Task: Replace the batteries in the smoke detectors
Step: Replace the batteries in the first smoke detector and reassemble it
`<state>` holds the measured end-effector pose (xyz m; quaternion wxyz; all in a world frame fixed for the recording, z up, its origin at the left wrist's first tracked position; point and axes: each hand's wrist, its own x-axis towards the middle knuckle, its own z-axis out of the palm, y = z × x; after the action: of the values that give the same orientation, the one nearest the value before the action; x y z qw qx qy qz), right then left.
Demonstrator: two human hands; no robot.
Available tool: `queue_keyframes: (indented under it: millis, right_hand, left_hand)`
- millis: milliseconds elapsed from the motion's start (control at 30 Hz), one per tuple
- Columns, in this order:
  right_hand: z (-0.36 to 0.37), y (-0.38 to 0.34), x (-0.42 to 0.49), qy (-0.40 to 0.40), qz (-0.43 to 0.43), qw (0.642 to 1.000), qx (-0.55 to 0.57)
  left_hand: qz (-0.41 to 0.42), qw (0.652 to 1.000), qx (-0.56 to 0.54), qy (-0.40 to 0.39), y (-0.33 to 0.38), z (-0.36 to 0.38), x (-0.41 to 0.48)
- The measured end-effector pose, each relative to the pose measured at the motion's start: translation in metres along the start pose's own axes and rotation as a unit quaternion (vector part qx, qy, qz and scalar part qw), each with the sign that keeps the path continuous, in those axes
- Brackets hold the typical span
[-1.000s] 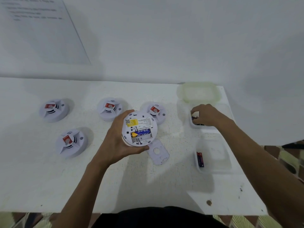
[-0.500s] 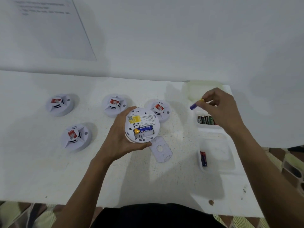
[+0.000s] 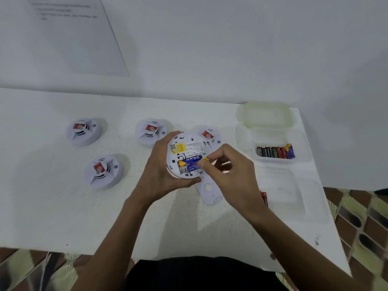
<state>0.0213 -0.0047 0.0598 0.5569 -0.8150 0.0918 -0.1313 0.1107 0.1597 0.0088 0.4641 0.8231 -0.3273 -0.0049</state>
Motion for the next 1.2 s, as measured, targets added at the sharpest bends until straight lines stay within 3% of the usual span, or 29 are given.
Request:
queue_keyframes:
  millis: [267, 433, 533, 667, 733, 867, 933, 1000, 1100, 1200]
  right_hand:
    - [0.017, 0.002, -0.006, 0.052, -0.075, 0.996, -0.009]
    - [0.020, 0.013, -0.002, 0.087, -0.177, 0.975, -0.107]
    - [0.015, 0.022, 0.000, 0.072, -0.226, 0.961, -0.141]
    - [0.006, 0.030, 0.010, 0.038, -0.305, 0.929, -0.203]
    - [0.002, 0.029, 0.014, 0.024, -0.309, 0.931, -0.193]
    - [-0.004, 0.026, 0.014, 0.002, -0.233, 0.968, -0.095]
    - [-0.002, 0.030, 0.012, 0.022, -0.148, 0.987, -0.065]
    - [0.001, 0.040, 0.014, 0.008, -0.030, 0.993, -0.117]
    - [0.008, 0.061, 0.013, -0.121, 0.117, 0.939, -0.300]
    - [0.023, 0.078, 0.001, -0.173, 0.134, 0.887, -0.407]
  left_hand:
    - [-0.035, 0.996, -0.082, 0.010, 0.008, -0.005, 0.003]
    - [-0.012, 0.998, -0.054, 0.036, 0.009, -0.007, 0.008]
    - [-0.035, 0.997, -0.060, 0.036, 0.007, -0.007, 0.007]
    - [-0.002, 0.998, -0.051, 0.045, 0.009, -0.003, 0.007]
    - [-0.001, 0.997, -0.055, 0.045, 0.009, -0.004, 0.009]
    - [0.018, 0.999, -0.019, 0.030, 0.001, -0.003, 0.009]
    - [0.019, 0.999, -0.001, 0.038, -0.003, -0.006, 0.007]
    - [0.017, 0.998, 0.019, 0.057, -0.006, -0.011, 0.005]
    - [0.003, 0.999, 0.015, 0.049, -0.008, -0.016, -0.002]
    - [-0.007, 0.998, 0.017, 0.052, -0.009, -0.016, -0.008]
